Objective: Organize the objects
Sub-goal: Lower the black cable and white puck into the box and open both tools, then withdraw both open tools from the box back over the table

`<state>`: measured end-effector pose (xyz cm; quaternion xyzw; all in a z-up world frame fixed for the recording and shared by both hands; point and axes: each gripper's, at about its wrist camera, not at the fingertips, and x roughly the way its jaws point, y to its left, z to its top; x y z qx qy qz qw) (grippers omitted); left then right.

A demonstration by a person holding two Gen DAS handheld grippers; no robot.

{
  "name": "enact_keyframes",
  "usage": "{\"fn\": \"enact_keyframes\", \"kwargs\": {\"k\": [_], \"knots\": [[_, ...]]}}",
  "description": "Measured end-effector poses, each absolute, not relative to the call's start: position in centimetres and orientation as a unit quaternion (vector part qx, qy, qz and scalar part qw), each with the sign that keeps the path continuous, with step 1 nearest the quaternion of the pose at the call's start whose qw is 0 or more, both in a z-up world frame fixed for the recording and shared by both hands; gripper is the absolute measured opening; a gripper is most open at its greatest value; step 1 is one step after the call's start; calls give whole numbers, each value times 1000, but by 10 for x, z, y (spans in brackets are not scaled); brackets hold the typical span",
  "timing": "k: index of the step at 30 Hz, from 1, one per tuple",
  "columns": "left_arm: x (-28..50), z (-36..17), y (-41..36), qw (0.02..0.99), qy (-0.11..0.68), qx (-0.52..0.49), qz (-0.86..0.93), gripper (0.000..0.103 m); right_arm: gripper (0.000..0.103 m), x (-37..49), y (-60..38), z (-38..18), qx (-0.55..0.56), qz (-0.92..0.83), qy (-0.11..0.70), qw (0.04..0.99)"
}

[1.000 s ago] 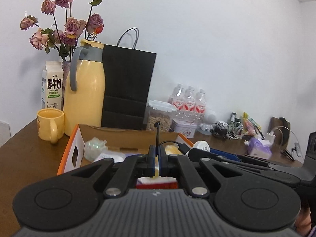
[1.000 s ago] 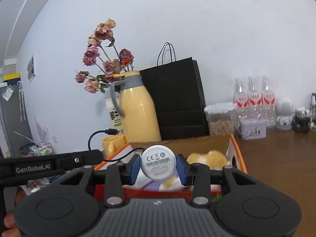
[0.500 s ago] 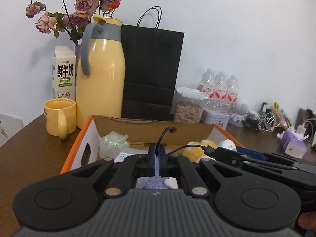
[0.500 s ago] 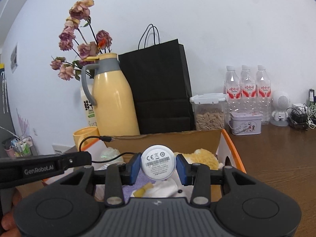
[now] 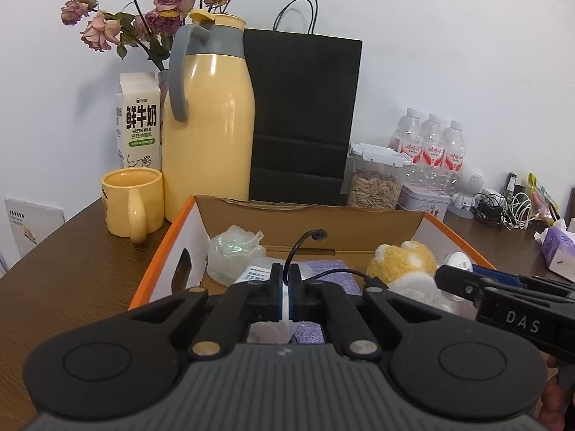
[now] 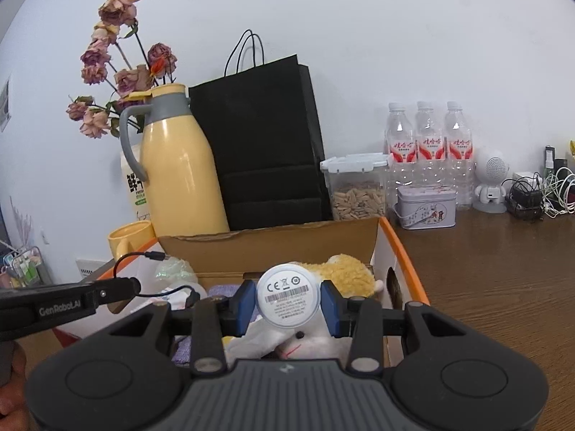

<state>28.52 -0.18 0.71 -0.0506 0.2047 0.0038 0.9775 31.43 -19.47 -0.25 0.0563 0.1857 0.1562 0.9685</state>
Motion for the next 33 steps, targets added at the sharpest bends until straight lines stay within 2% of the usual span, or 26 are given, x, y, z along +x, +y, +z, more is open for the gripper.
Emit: {"fn": "enact_keyframes", "kwargs": {"k": [4,5,6,7,8,9,10,12,13,24,33], "knots": [[286,6,-1,977,204,-54,12,5,39,317,-192,-5,52,162,194,966],[285,6,-1,977,204,-53,17,9,41,318,-192,-6,52,159,199,966],[285,6,-2,978,204,-49,21,22,46,318,-192,-8,51,154,203,966],[284,6,-2,978,201,-46,24,34,64,319,-192,-8,51,150,206,966],[282,7,-4,979,196,-41,29,69,84,318,-193,-8,53,147,206,966],[280,8,-5,981,188,-36,39,97,90,317,-194,-8,54,146,202,967],[275,9,-7,983,172,-29,54,101,93,315,-194,-7,53,146,197,968],[269,11,-9,986,153,-19,68,103,97,312,-194,-5,53,148,191,969],[268,11,-9,986,151,-21,69,103,103,311,-195,-5,52,146,191,969],[258,20,-6,986,145,-31,69,103,103,293,-197,6,47,147,167,974],[217,47,5,987,139,-40,67,103,103,253,-202,33,27,168,135,976]]}}
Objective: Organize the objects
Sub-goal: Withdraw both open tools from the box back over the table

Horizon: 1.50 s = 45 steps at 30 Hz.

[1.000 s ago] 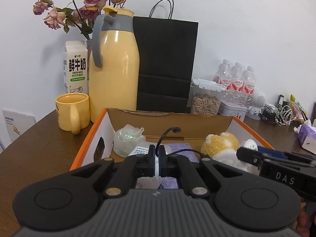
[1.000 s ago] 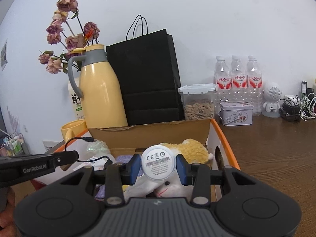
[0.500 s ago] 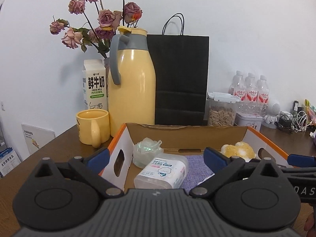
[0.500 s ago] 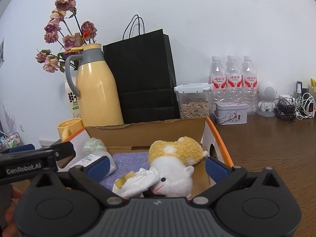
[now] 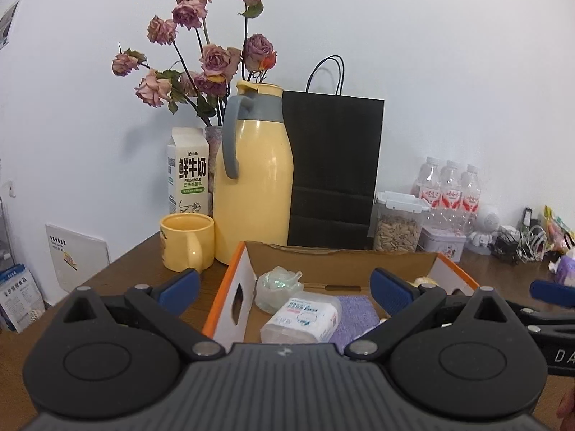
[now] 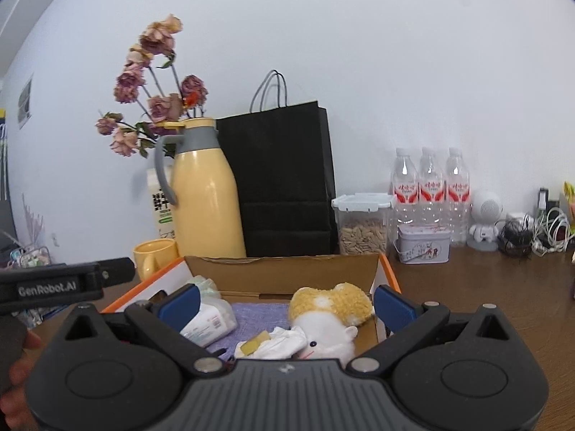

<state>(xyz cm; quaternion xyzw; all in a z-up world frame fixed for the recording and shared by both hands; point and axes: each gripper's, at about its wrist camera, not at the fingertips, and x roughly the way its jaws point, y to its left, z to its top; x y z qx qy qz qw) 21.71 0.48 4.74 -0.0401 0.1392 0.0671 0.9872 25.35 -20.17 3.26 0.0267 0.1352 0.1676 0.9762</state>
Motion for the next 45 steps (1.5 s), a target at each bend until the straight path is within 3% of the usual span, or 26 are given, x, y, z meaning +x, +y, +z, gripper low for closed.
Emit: {"fn": "enact_keyframes", "kwargs": {"k": [14,29,30,38,45], "knots": [[158,36,9,979,199,6,52,103,103,182,-204,24,-29,200,173,964],[126,-18,20,950,311,-6,31,103,102,166,-209,-33,-70,174,294,937],[124,-19,19,948,316,-9,27,103,101,168,-209,-35,-70,174,297,936],[123,-30,12,941,339,2,7,103,63,176,-202,-42,-61,189,320,926],[124,-30,9,942,337,-1,-6,103,61,178,-201,-42,-51,193,318,927]]}}
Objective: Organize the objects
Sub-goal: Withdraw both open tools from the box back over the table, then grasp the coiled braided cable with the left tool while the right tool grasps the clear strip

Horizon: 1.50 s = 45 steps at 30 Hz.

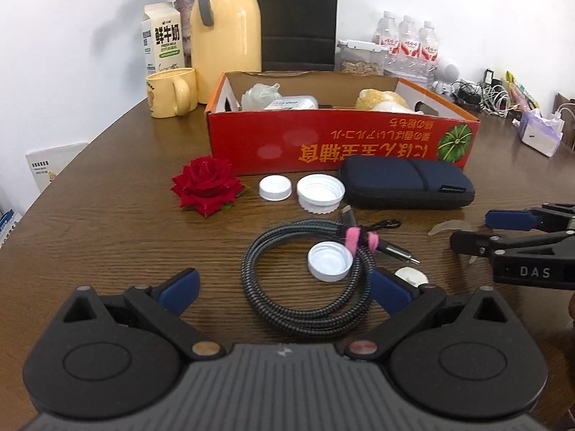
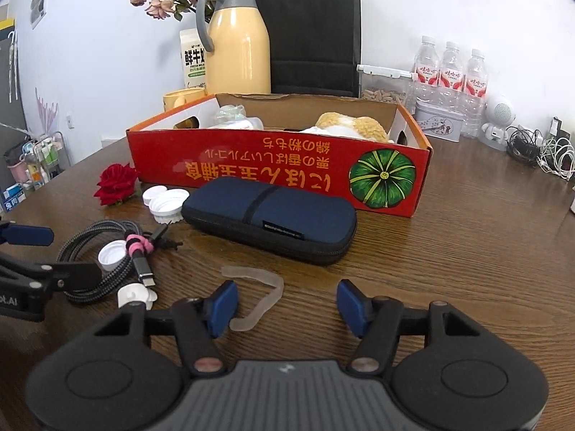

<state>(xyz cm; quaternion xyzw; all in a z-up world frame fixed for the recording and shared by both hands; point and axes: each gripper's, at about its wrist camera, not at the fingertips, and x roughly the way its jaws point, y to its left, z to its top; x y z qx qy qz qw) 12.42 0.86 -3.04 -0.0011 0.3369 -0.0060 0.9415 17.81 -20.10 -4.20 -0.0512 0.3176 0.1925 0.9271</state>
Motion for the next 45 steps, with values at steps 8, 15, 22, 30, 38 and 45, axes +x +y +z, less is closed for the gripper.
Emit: {"fn": "enact_keyframes", "kwargs": {"k": [8,15,22,30,38,45], "knots": [[132,-37,5,936,351,2,-11,103,46,178,-203,-41,-43,197,315,927],[142,-44,0,935,355,11,-6,103,21,179,-208,-41,-28,199,314,928],[145,-48,-3,944,331,6,3,103,4,178,-206,-41,-27,217,314,924],[144,-49,-3,944,331,6,0,103,3,171,-204,-38,-25,229,302,925],[135,-46,-8,947,320,13,-8,91,3,164,-202,-35,-33,232,286,929],[120,-35,-13,957,290,16,-10,90,3,154,-197,-31,-51,238,259,935]]}}
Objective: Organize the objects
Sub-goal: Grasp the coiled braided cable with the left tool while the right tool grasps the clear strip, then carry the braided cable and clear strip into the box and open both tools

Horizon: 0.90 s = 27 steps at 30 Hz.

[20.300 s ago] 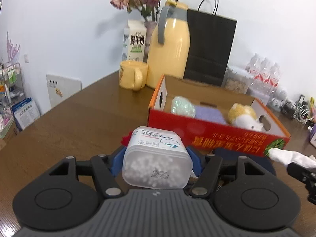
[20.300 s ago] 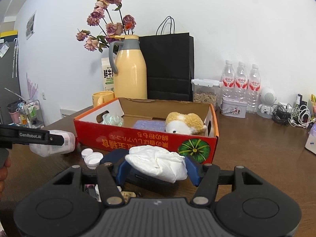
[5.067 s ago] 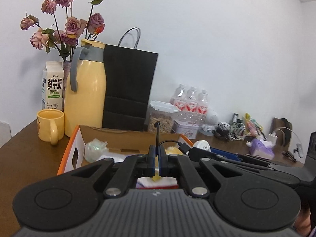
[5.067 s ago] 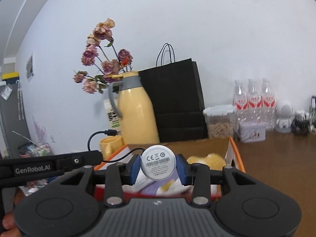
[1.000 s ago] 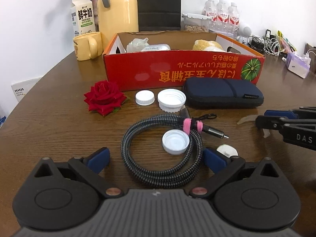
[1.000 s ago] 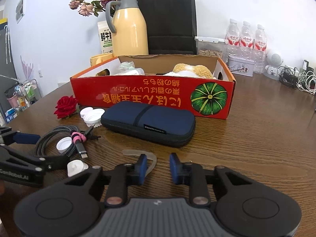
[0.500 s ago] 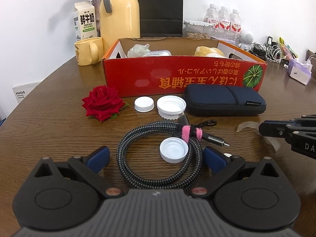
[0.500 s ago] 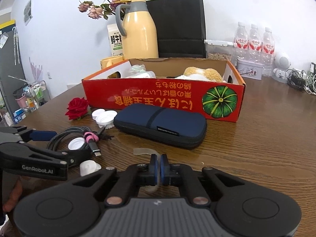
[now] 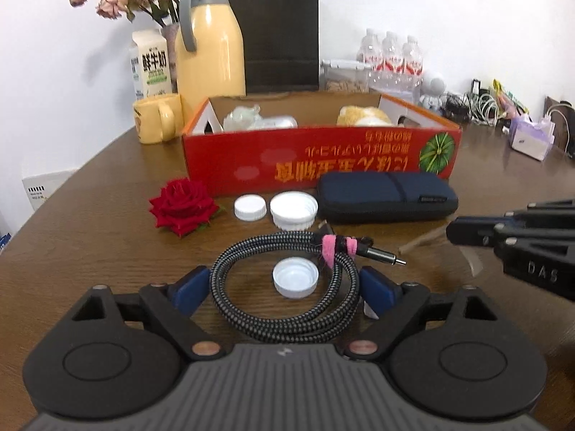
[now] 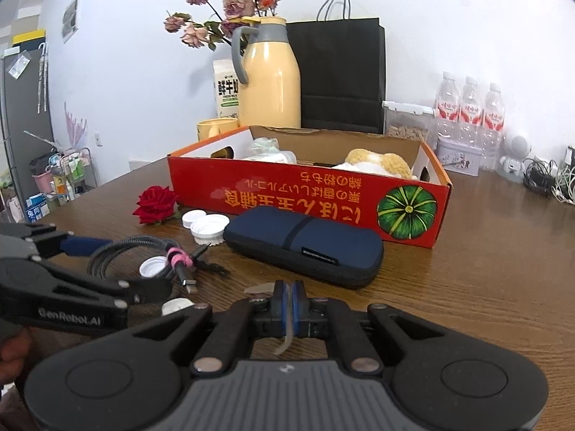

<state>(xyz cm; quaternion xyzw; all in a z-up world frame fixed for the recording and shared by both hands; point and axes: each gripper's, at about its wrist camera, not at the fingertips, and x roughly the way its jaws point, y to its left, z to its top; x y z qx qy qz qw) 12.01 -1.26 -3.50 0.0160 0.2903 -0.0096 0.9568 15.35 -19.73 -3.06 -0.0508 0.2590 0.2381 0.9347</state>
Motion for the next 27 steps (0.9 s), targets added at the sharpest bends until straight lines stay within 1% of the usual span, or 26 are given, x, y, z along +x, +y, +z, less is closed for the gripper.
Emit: {"fn": "enact_keyframes", "kwargs": {"k": [15,27], "knots": [[122,4,-11,973,232,8,-15,90,3,150,-198,-1,-51,244,203,947],[163,41,-18,985,171,1,-8,90,3,181,-183,39,-42,240,139,960]]}}
